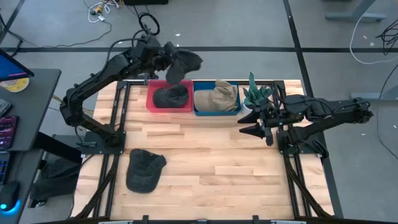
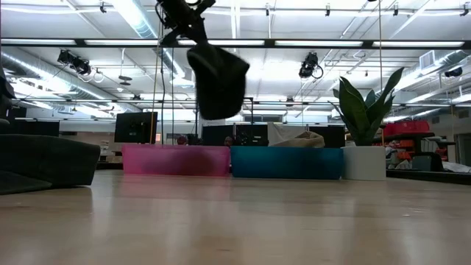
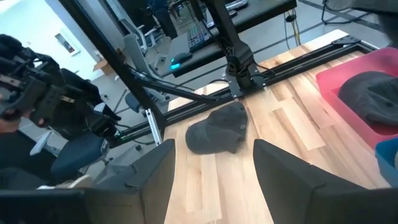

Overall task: Pick & Place hat
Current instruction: Put the top black cap into the red bin

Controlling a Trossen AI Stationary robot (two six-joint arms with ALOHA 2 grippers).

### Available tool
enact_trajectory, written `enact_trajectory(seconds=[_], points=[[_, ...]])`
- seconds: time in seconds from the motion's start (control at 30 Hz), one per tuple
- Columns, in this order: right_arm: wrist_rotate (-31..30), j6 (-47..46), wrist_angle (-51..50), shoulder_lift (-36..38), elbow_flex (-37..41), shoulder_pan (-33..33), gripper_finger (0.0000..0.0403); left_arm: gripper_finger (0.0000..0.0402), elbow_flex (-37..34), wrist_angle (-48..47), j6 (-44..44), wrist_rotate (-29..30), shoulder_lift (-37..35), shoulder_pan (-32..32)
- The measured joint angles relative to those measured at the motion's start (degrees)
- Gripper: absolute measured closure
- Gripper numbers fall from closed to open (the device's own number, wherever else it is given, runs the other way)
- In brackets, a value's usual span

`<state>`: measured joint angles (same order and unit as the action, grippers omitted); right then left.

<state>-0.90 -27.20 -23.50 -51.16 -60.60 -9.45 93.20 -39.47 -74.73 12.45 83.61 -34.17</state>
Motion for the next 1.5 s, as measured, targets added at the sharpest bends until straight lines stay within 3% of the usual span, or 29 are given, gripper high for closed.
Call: enact_trajectory(seconds=[0.27, 0.5, 0.67, 0.77, 1.1, 1.5], points=[[2.5, 1.2, -1.0, 0.0, 0.0, 0.0, 0.0184, 0.0396, -7.5, 0.7, -5.9, 4.8, -9.1, 1.4], [3.5, 2.6, -1.0, 0.0, 0.0, 0.0, 0.0184, 0.0396, -23.8, 11.4, -10.7, 9.1, -20.6, 6.1], [4.2, 3.3, -1.0, 0.0, 0.0, 0.0, 0.0184, 0.0396, -38.4, 34.5, -15.0, 22.3, -27.7, 8.5], [4.7, 3.3, -1.0, 0.0, 0.0, 0.0, 0.0184, 0.0396, -44.7, 42.2, -17.5, 31.4, -29.3, 9.7], [4.9, 1.2, -1.0, 0.0, 0.0, 0.0, 0.0184, 0.0396, -47.4, 34.5, -14.8, 33.9, -29.3, 10.2], [4.8, -1.0, 2.4, 0.0, 0.0, 0.0, 0.0184, 0.0396, -47.4, 21.5, -14.8, 33.9, -29.3, 6.1]])
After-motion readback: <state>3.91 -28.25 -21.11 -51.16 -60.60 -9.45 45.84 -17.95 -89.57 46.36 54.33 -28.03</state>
